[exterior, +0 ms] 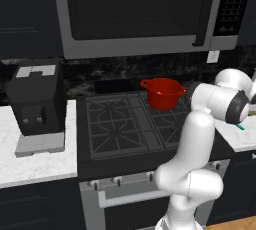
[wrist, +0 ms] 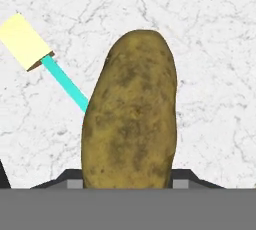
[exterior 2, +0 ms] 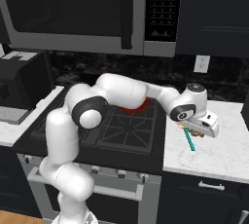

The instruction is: Put the lemon wedge and potato in the pot. Retrieve the spatula and lightly stir the vegetables in the pot.

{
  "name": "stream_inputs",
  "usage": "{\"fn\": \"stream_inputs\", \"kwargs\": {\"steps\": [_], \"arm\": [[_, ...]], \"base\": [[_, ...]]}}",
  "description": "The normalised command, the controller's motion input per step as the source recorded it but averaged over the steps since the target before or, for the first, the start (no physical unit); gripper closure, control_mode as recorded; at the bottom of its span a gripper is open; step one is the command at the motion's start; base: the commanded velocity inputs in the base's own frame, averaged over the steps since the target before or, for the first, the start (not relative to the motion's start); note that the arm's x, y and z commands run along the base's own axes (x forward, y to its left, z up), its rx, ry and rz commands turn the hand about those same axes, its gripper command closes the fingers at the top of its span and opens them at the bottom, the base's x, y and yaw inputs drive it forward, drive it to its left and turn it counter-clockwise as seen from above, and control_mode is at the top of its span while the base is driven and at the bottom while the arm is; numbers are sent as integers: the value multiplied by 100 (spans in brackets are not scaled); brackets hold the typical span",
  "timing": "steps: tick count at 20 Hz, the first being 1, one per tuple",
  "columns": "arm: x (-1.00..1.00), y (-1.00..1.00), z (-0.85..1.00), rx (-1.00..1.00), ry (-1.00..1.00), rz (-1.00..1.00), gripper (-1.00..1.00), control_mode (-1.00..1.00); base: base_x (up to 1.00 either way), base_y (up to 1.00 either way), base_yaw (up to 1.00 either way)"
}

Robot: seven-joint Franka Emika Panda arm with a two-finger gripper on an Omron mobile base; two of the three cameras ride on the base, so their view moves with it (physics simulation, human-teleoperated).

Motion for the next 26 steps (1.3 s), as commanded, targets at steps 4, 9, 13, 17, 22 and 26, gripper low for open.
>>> {"fn": "stream_inputs", "kwargs": {"steps": [4, 9, 13, 17, 22, 26], "arm": [[16, 50, 8, 3, -13, 28, 100, -100], [18, 61, 31, 1, -23, 33, 100, -100], [21, 71, 35, 0, -20, 34, 100, -100], [25, 67, 49, 0, -21, 32, 100, -100], [41, 71, 47, -1, -3, 23, 100, -100], [57, 65, 28, 0, 0, 17, 100, -100]], "base": [[0, 0, 0], [0, 0, 0], [0, 0, 0], [0, 0, 0], [0, 0, 0], [0, 0, 0]]}}
